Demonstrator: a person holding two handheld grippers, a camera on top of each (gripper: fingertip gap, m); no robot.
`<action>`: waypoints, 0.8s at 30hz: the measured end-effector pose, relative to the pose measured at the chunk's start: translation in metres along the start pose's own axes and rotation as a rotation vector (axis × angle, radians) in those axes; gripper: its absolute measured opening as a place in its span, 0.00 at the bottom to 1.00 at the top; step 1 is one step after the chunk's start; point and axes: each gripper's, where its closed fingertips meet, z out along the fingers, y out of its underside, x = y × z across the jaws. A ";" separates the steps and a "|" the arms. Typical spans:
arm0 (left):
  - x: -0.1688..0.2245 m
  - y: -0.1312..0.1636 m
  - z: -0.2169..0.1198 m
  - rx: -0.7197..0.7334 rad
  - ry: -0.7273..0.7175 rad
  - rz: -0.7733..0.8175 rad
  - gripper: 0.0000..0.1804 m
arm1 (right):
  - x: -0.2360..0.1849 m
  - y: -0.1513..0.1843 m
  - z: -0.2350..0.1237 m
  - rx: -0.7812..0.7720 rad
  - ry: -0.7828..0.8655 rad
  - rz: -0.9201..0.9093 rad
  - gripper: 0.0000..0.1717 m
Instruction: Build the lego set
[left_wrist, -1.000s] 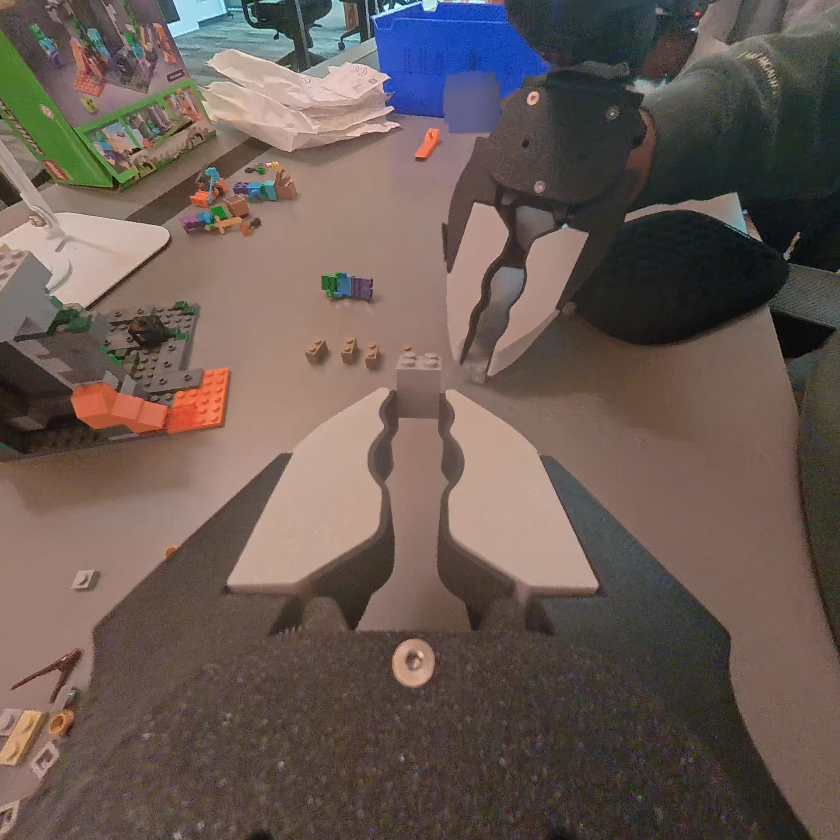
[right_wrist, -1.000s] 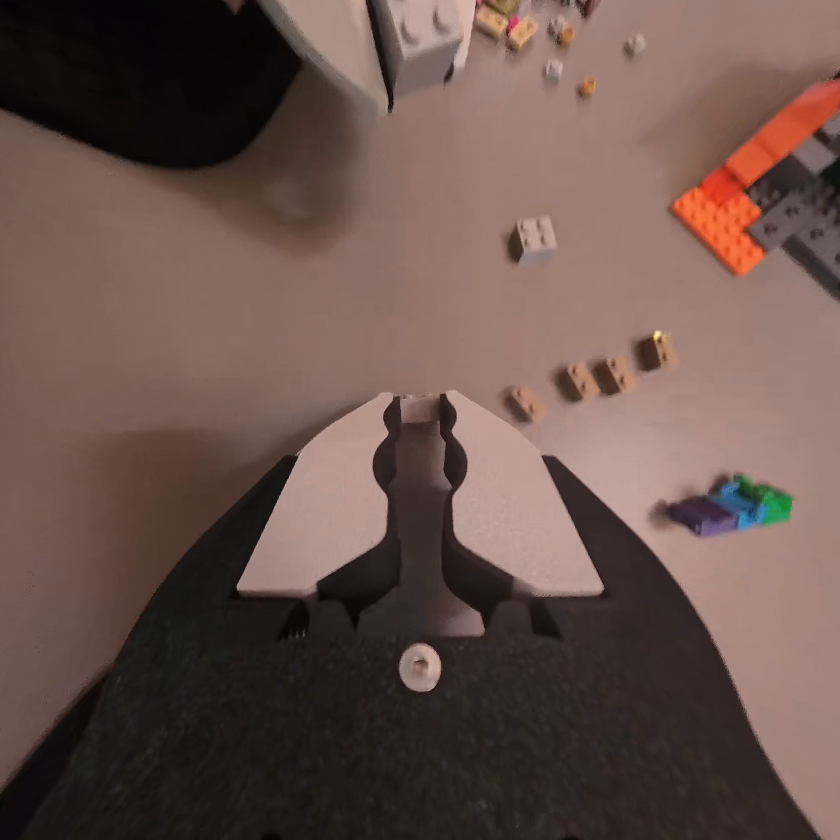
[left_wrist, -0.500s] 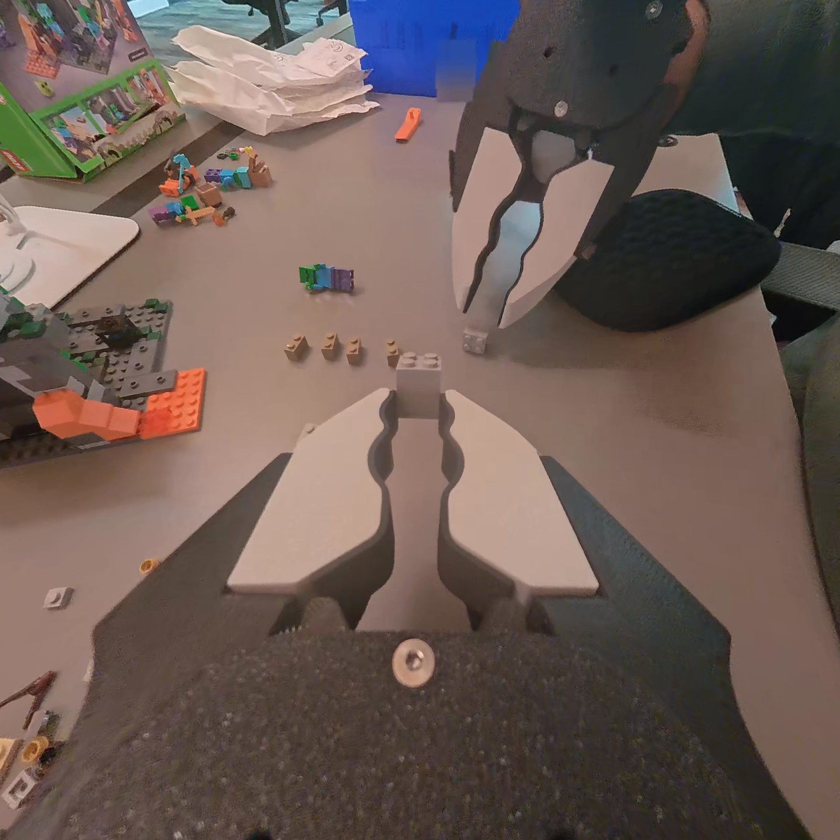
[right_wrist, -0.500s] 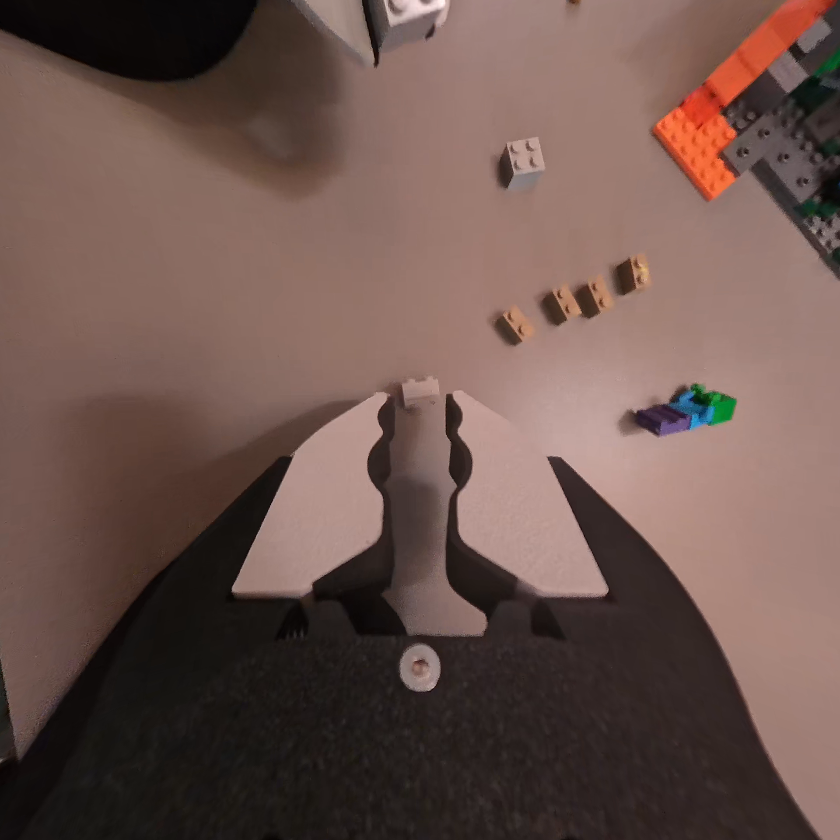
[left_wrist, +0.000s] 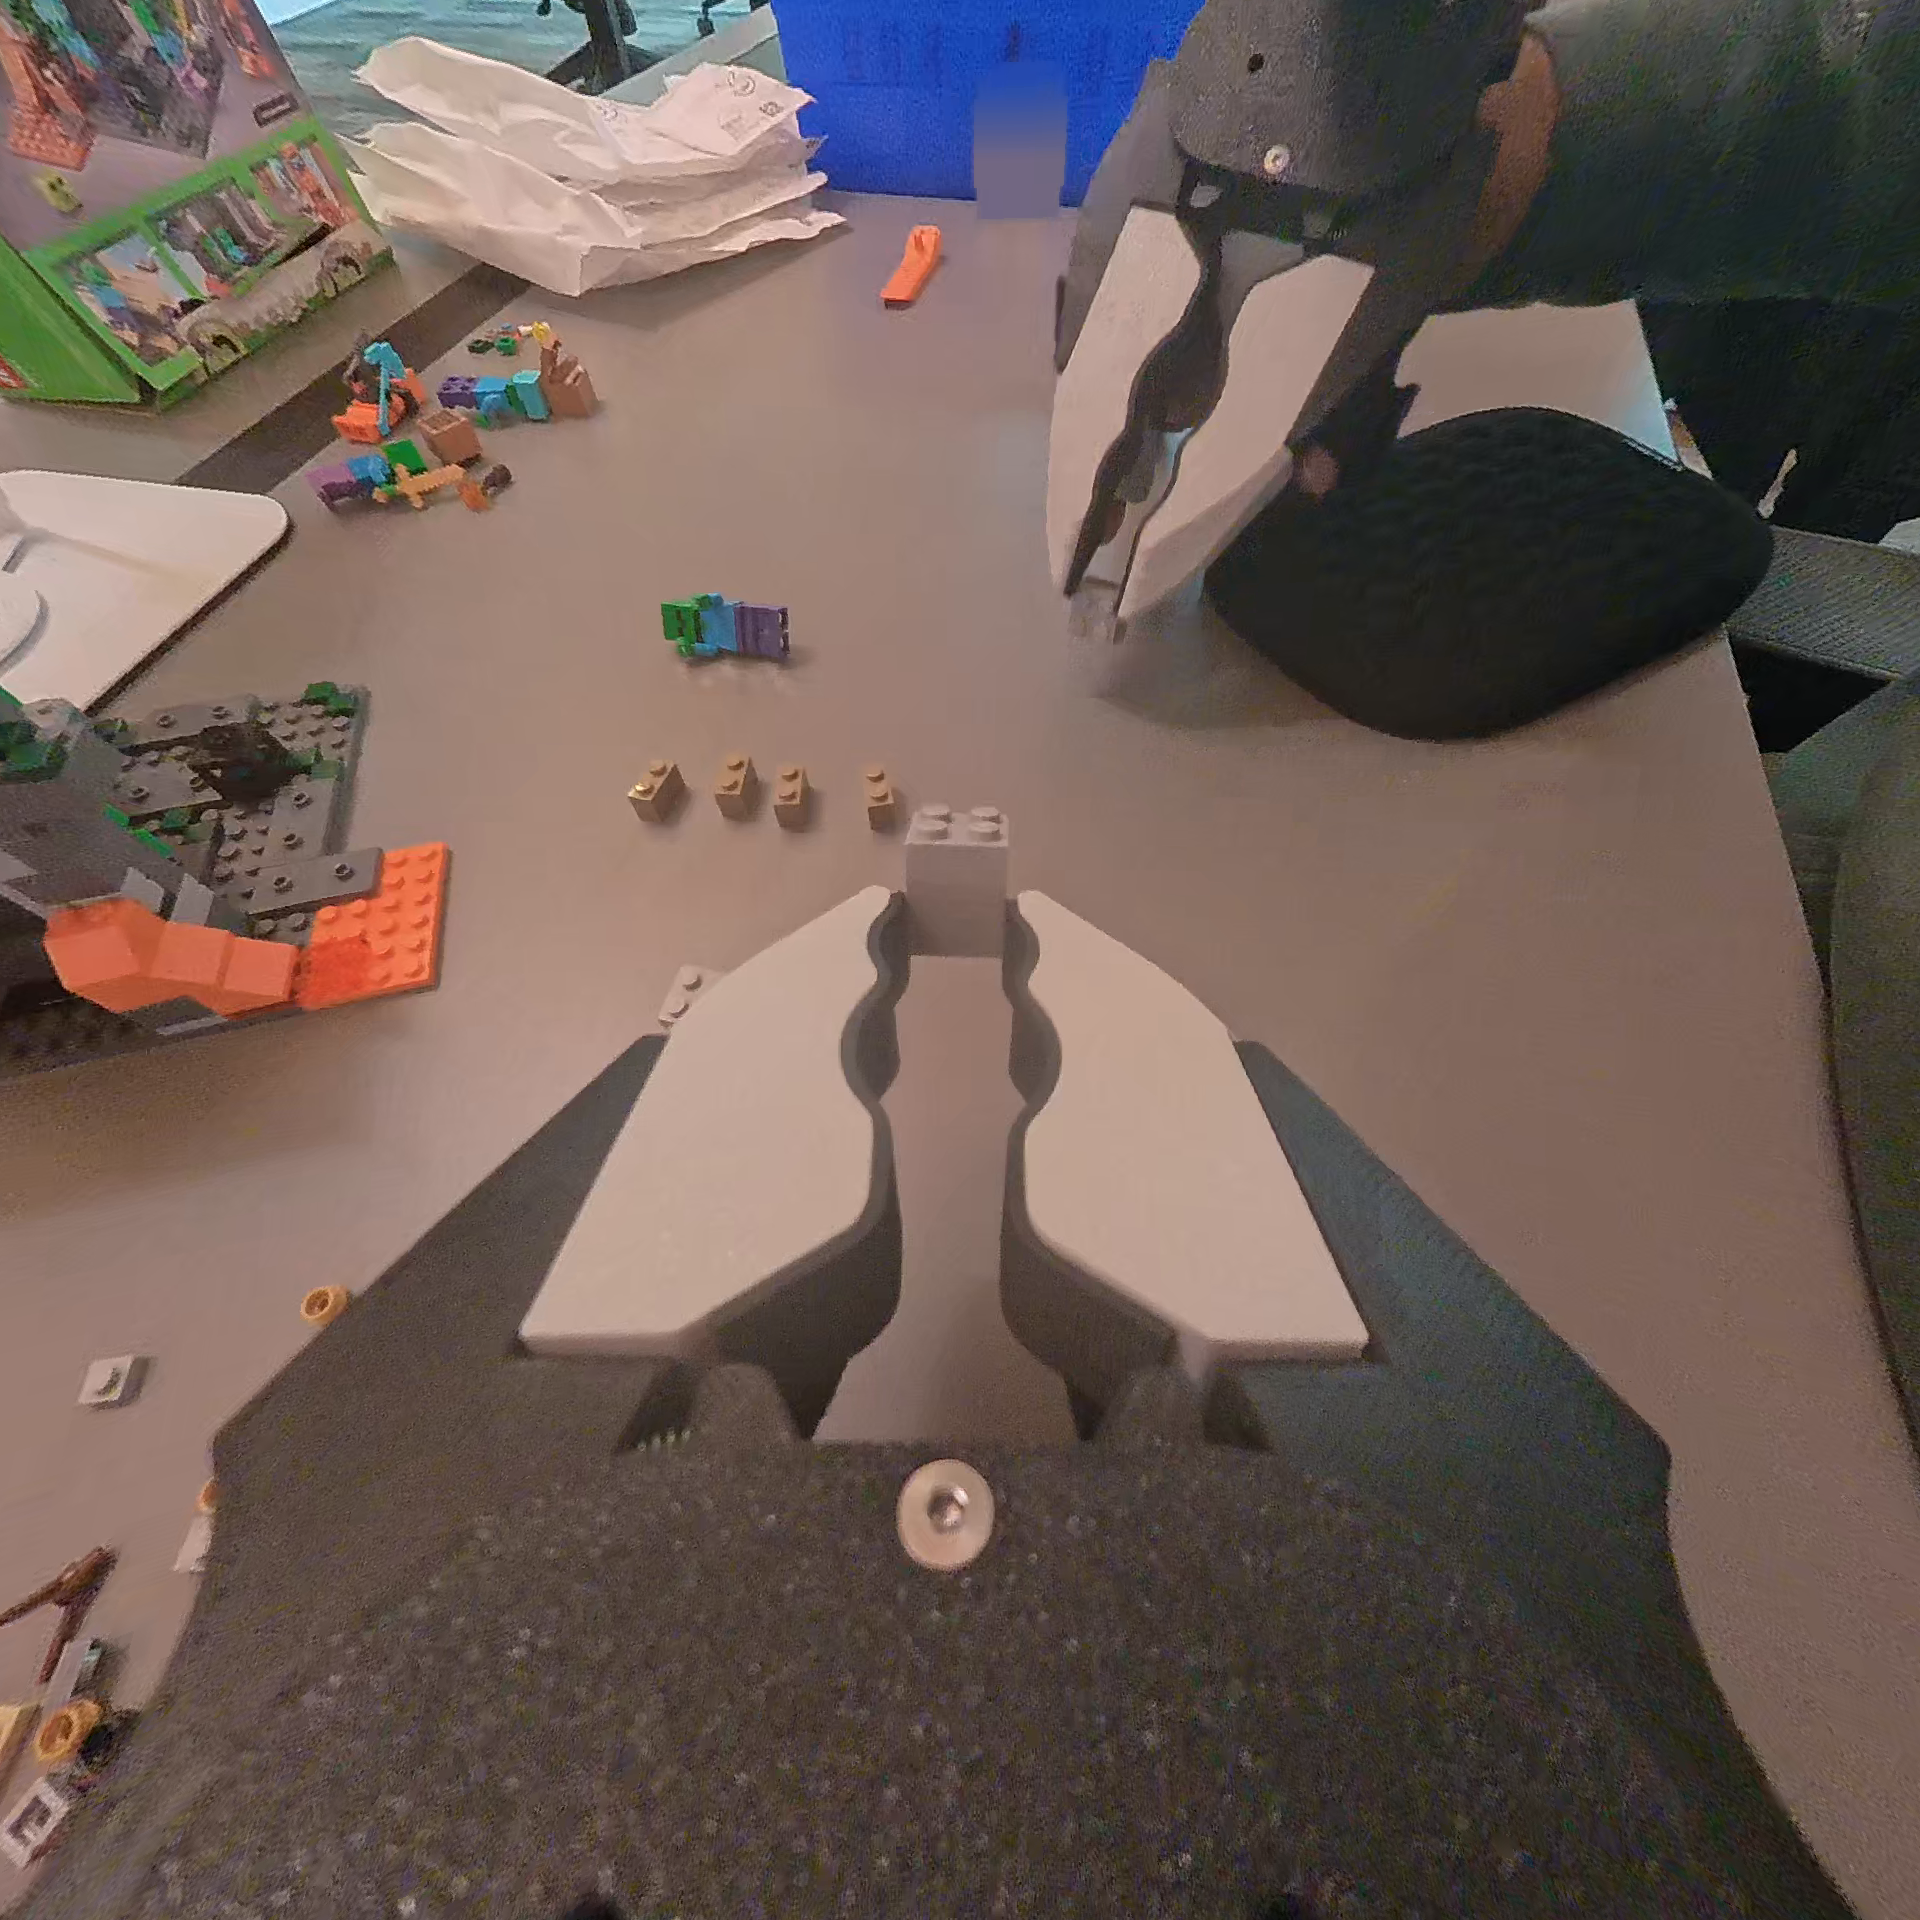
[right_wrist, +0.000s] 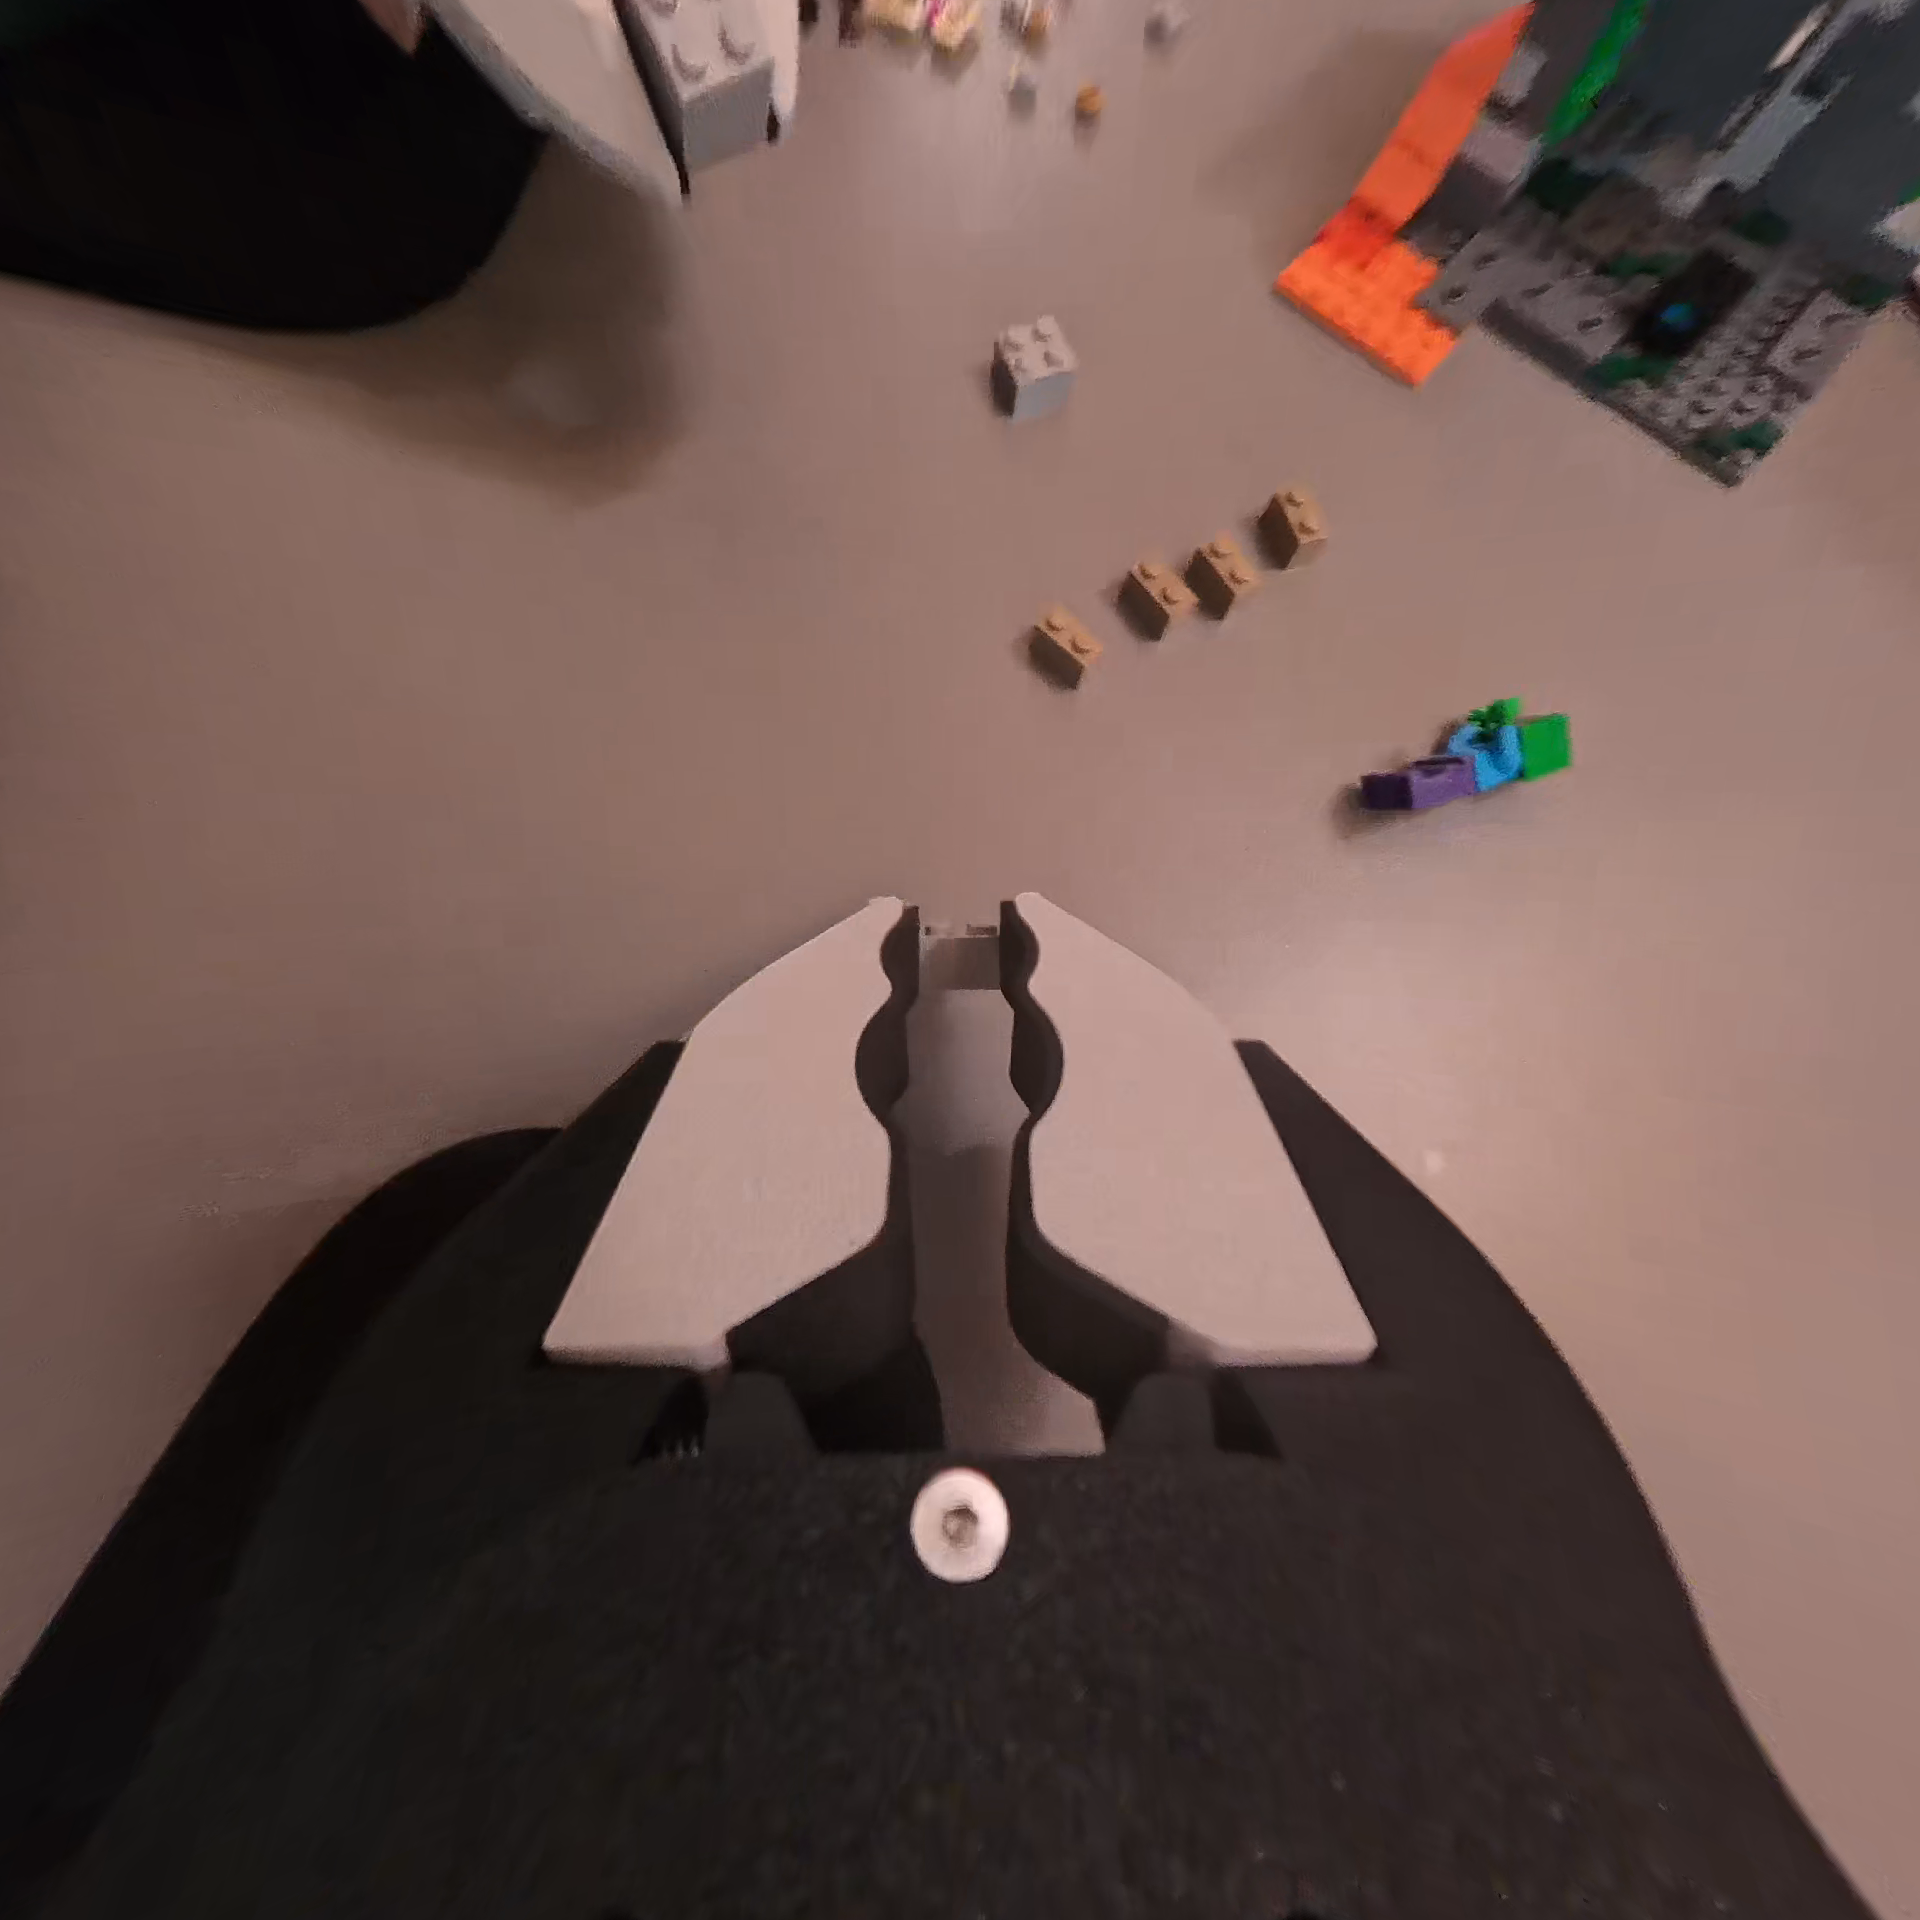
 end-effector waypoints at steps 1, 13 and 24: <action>0.000 0.000 0.000 -0.001 0.000 0.000 0.09 | 0.002 0.000 -0.005 0.056 -0.004 0.020 0.08; -0.001 0.006 0.005 -0.021 -0.002 -0.012 0.09 | 0.068 -0.010 0.014 0.235 0.063 0.043 0.08; 0.000 0.008 0.007 -0.029 0.018 -0.024 0.09 | 0.072 0.030 0.003 0.033 0.106 0.014 0.12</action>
